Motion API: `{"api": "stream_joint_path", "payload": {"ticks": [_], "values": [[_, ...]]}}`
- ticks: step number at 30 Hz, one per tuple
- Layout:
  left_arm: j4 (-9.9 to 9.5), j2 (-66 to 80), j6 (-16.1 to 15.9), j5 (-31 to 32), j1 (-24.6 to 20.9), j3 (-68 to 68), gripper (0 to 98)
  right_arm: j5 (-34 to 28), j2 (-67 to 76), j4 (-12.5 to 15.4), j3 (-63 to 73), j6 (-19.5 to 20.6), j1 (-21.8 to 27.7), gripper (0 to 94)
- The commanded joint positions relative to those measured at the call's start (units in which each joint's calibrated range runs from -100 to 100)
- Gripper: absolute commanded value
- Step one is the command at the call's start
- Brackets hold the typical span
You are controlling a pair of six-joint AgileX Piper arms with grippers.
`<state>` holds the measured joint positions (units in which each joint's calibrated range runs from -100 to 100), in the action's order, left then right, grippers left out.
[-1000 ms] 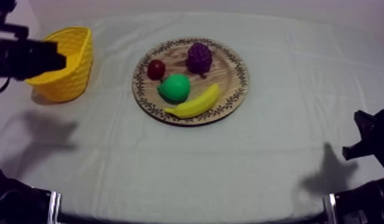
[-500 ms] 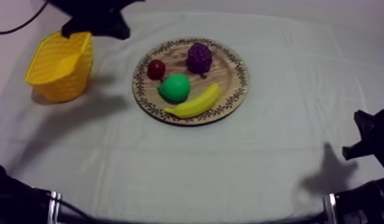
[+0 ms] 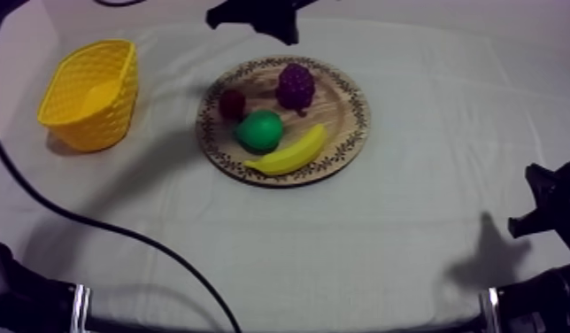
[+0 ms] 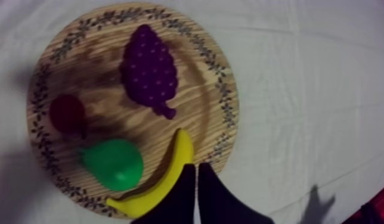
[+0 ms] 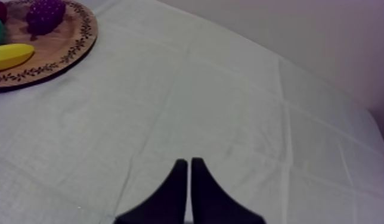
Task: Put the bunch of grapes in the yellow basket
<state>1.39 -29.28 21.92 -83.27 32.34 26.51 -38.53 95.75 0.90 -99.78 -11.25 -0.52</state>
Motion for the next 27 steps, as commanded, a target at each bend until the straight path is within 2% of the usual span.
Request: {"api": "stream_joint_path", "payload": {"ticks": [1,4,6,17,23,27], "values": [[-0.19,-4.16,-0.11,-1.29,0.46,9.45,0.1,-0.02,0.0,0.01,0.0,0.0,-0.02,0.3],[-0.66,-6.36,-0.22,-2.92,1.04,13.4,1.1,-0.02,0.0,0.01,0.0,0.0,-0.02,0.3],[-1.12,-7.28,-0.16,-3.67,1.16,14.73,6.0,-0.02,0.0,0.01,0.0,0.0,-0.02,0.3],[-2.98,-9.43,-0.69,-4.08,1.03,14.24,59.8,-0.02,0.0,0.01,0.0,0.0,-0.02,0.3],[-3.36,-10.37,-0.13,-3.95,0.85,12.86,80.6,-0.02,0.0,0.01,0.0,0.0,-0.02,0.3],[-3.56,-11.89,-0.04,-3.94,0.57,12.97,88.7,-0.02,0.0,0.01,0.0,0.0,-0.02,0.3]]}}
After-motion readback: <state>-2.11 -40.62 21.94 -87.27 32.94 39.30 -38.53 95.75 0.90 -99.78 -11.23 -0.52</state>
